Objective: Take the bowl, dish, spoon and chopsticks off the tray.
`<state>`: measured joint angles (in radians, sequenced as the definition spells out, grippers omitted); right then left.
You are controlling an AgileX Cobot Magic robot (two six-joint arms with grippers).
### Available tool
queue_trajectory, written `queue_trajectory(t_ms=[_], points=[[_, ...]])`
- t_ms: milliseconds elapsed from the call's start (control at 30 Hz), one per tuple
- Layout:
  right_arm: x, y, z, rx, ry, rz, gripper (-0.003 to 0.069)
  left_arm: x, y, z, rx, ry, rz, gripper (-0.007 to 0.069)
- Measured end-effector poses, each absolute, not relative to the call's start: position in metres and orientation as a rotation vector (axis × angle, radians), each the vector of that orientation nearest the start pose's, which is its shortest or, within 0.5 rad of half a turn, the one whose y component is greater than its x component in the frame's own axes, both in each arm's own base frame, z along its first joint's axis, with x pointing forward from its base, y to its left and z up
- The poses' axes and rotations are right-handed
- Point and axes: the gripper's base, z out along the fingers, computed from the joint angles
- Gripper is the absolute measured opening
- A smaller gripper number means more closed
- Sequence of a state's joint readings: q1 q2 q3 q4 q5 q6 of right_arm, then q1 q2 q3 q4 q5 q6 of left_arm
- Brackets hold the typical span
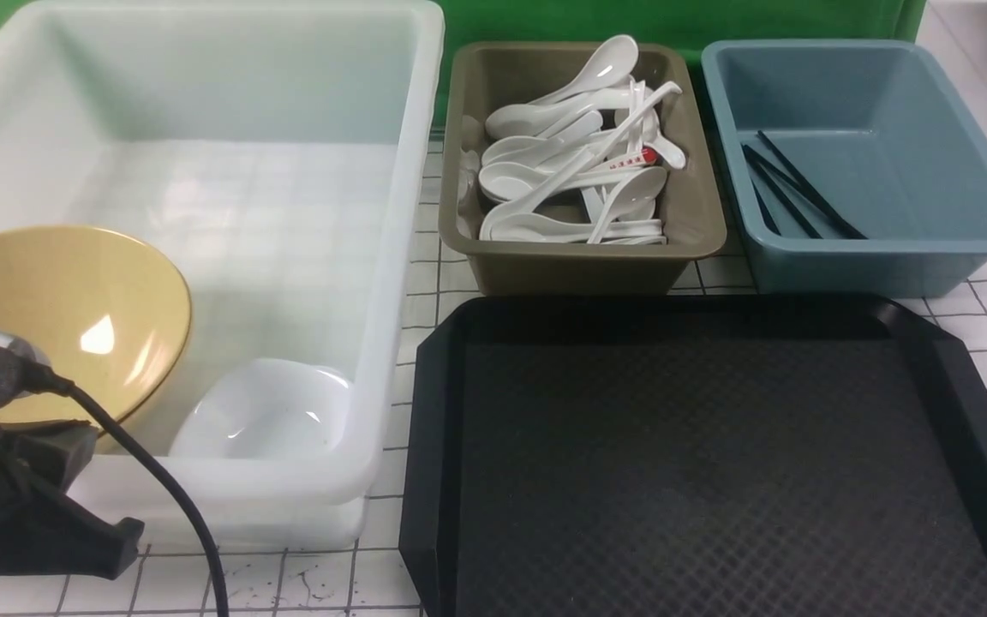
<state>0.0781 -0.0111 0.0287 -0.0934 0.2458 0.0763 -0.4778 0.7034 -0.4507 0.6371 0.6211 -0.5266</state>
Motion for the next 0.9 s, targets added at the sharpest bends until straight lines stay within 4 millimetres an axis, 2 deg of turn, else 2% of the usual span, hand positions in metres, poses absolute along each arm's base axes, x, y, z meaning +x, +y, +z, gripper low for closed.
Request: queue_trajectory(t_ms=[200, 800, 900], points=[[0.0543, -0.0020, 0.1768, 0.023, 1.803, -0.008, 0.0041, 0.1267, -0.0298, 0.2610, 0.356, 2.187, 0.147, -0.0006], [0.0543, -0.0025, 0.1767, 0.032, 1.804, -0.013, 0.0048, 0.1263, -0.0297, 0.2602, 0.357, 2.187, 0.147, -0.0006], [0.0543, -0.0025, 0.1767, 0.032, 1.804, -0.013, 0.0048, 0.1198, -0.0241, 0.2591, 0.357, 2.166, 0.174, -0.0006]])
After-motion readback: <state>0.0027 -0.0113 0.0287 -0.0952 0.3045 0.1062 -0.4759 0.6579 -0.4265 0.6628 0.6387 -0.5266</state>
